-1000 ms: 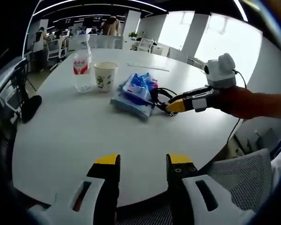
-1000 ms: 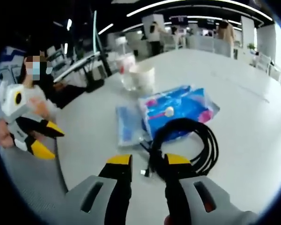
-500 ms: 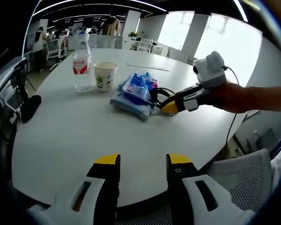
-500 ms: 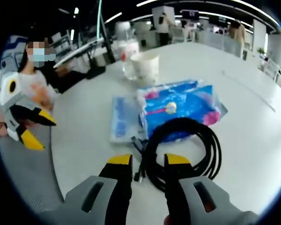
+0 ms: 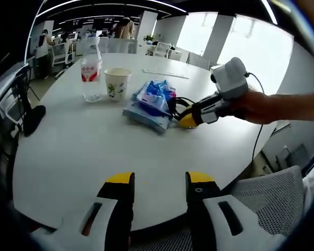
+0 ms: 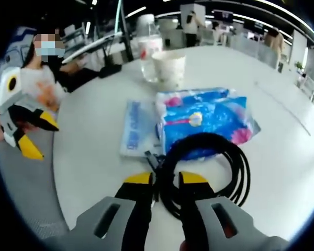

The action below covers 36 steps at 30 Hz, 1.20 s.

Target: Arrange the tabletop items into an orderly group along one side of the table until the central work area is clear of visible clutter.

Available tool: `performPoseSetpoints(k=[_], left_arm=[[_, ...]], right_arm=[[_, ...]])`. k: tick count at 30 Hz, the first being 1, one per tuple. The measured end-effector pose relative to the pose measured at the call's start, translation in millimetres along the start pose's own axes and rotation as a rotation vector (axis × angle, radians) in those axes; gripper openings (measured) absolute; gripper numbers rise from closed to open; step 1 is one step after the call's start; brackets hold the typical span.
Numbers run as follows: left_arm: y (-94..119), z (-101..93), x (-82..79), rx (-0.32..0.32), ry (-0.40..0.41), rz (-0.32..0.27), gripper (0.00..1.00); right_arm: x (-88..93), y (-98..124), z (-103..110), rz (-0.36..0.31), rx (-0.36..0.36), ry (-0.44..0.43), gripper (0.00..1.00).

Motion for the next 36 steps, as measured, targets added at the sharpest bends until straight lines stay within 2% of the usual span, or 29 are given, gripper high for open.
performPoseSetpoints(k=[3,20,36], left_arm=[[-0.4,-0.1,0.0,0.000,-0.001,0.002,0.37],[-2.7,-2.3,0.7,0.011,-0.012,0.012,0.37],[-2.4,-2.3,1.0,0.010,0.000,0.009,0.37]], right_arm=[[-1.6,2.2,-0.4,-0.016,0.006,0.006,0.11],[4.9,29.1,-11.4,-0.075,0.040,-0.043,0.10],[42.5,58.1,-21.6,-0.073,0.109,-0.121,0.10]])
Point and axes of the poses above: the point that each gripper's makers call its tool centre point, and the gripper's own axes: y roughly backward along the fingers, z roughly to its left, x roughly out of its underside, the point moved 7 cm from there along y, roughly backward along the fingers, and after that the axes turned 1 degree about y, right-handed, at the moved point
